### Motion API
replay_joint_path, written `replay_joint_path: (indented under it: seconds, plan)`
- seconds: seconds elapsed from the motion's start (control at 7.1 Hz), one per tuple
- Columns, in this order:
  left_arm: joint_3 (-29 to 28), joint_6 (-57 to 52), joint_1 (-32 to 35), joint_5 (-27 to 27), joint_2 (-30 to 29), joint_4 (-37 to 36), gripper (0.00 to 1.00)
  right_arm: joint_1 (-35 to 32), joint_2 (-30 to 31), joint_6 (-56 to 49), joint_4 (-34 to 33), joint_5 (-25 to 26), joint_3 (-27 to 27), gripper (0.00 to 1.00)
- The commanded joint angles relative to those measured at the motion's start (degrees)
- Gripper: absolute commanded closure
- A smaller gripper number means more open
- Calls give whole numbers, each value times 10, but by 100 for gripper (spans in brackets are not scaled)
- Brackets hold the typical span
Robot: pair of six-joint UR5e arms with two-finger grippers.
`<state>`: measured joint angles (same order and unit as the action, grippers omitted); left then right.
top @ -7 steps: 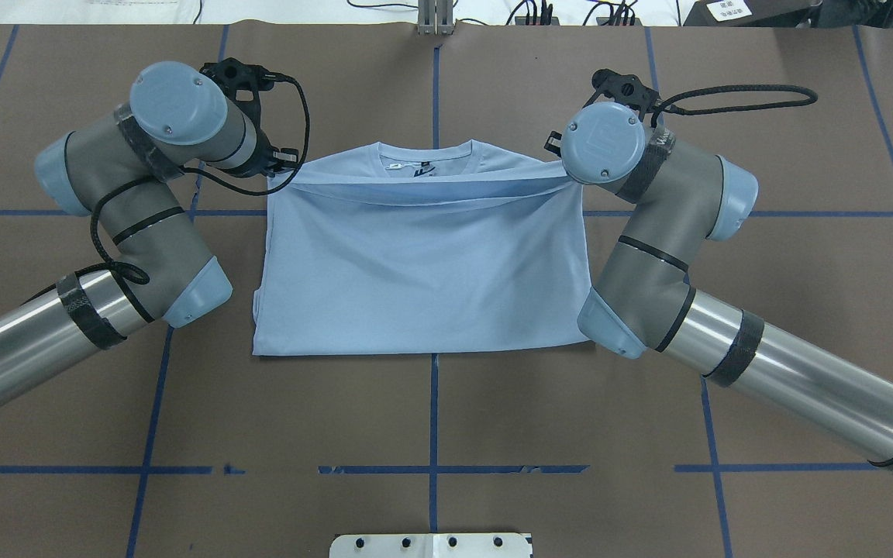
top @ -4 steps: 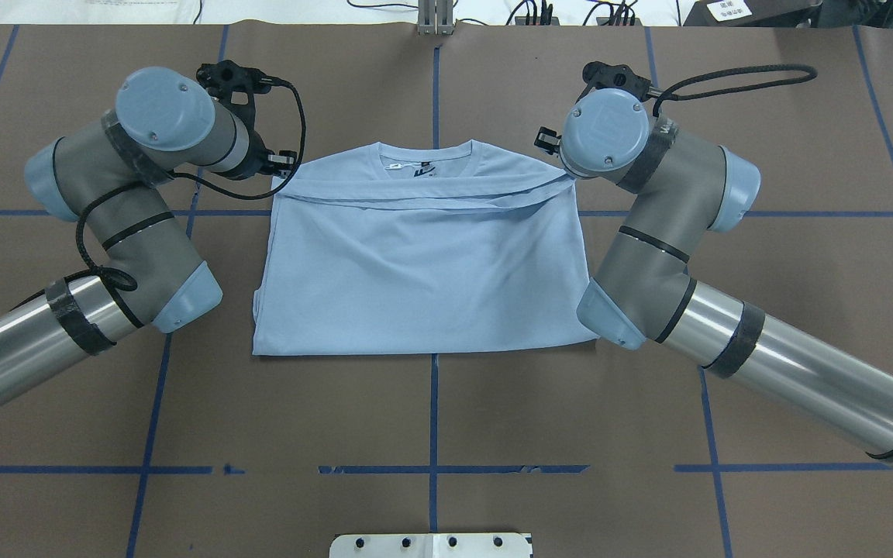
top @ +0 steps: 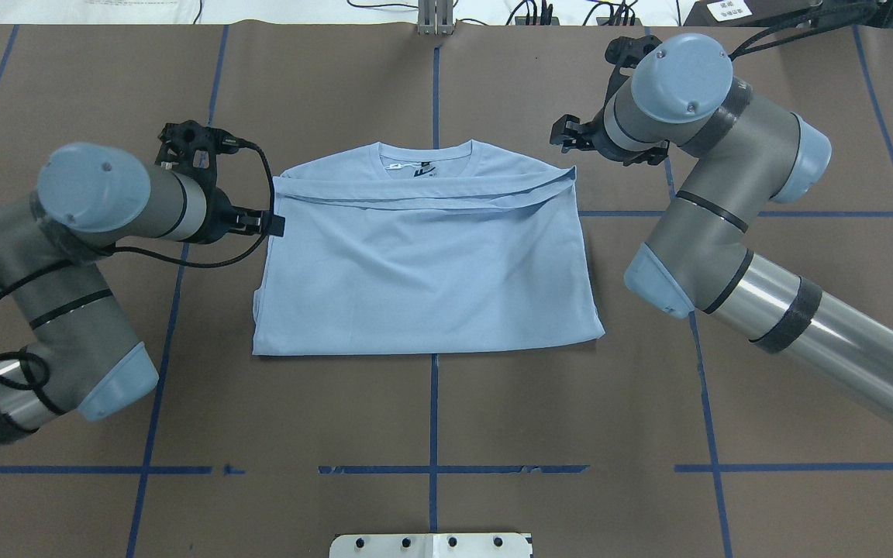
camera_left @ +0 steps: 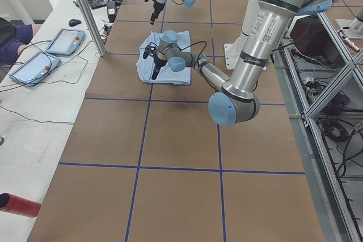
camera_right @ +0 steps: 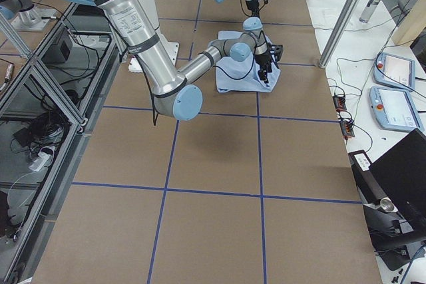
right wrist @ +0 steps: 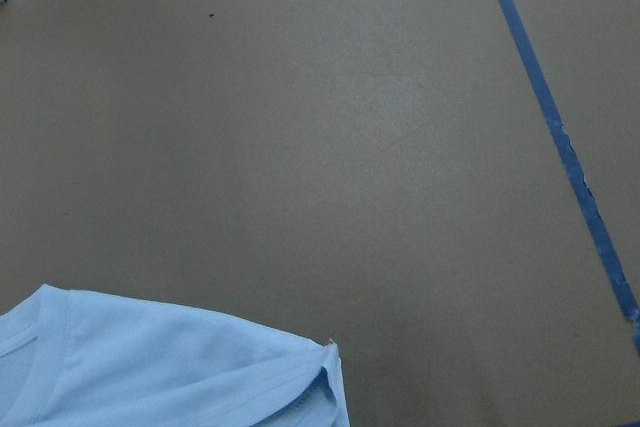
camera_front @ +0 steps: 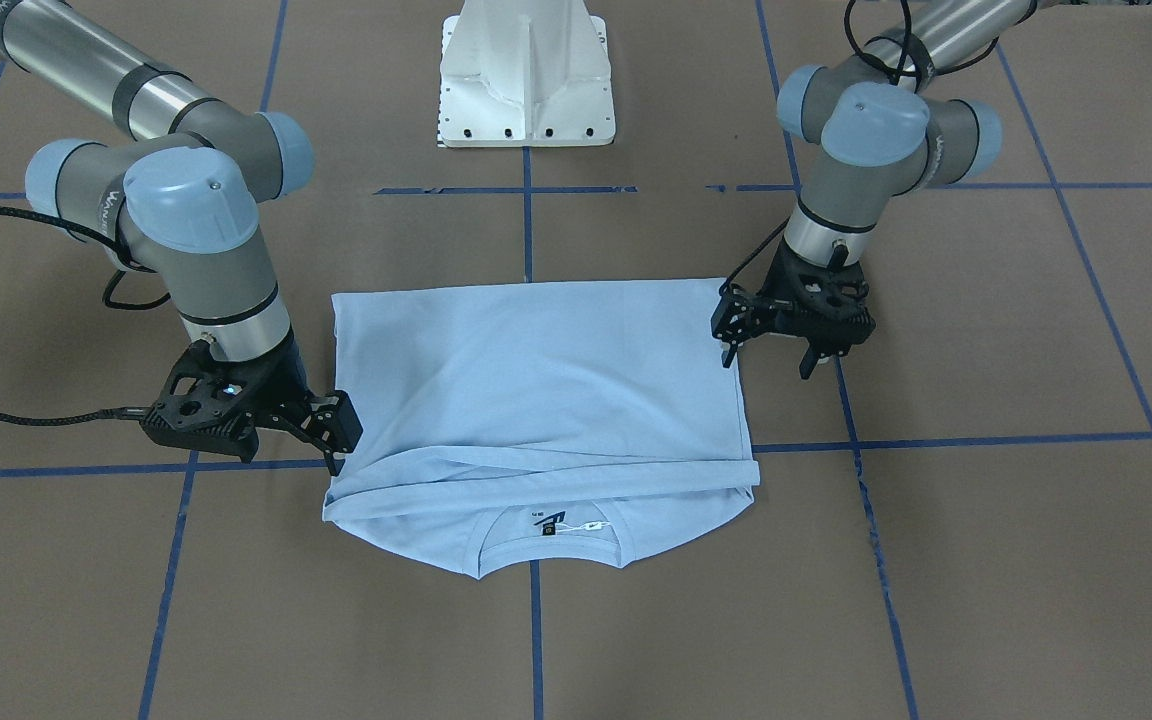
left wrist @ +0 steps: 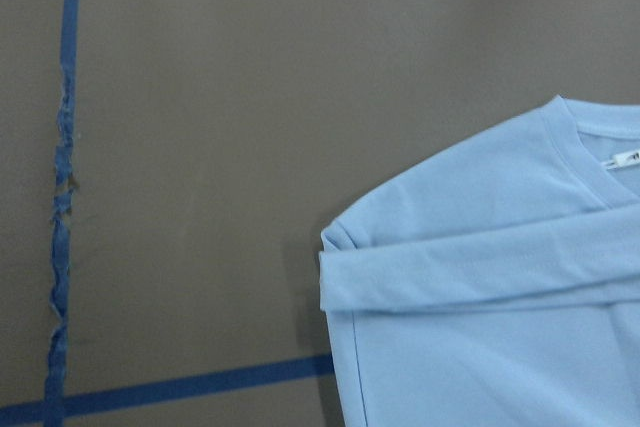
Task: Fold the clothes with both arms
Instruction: 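Withdraw both grippers outward from the folded shirt, then lower the left gripper to the shirt's side edge nearest it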
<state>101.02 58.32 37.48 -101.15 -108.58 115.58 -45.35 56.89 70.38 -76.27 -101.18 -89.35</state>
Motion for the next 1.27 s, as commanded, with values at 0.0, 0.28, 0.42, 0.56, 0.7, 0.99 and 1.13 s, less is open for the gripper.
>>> replay_joint_path:
  seconds: [0.0, 0.28, 0.42, 0.56, 0.7, 0.99, 1.13]
  plan:
    - [55, 60, -63, 7, 63, 18, 1, -1, 4, -4, 1, 1, -4, 0]
    - [52, 112, -109, 52, 72, 25, 28, -1, 5, -1, 1, 2, -4, 0]
    - [50, 128, -117, 53, 72, 25, 41, -1, 5, -1, 1, 3, -4, 0]
    - [45, 128, -123, 60, 72, 25, 48, -1, 5, -1, 1, 3, -4, 0]
    - [45, 128, -124, 61, 72, 25, 49, -1, 5, -1, 1, 3, -4, 0]
    - [44, 129, -130, 61, 72, 25, 52, -1, 6, 0, 1, 3, -4, 0]
    - [43, 129, -131, 61, 72, 25, 57, -1, 6, 0, 1, 3, -4, 0]
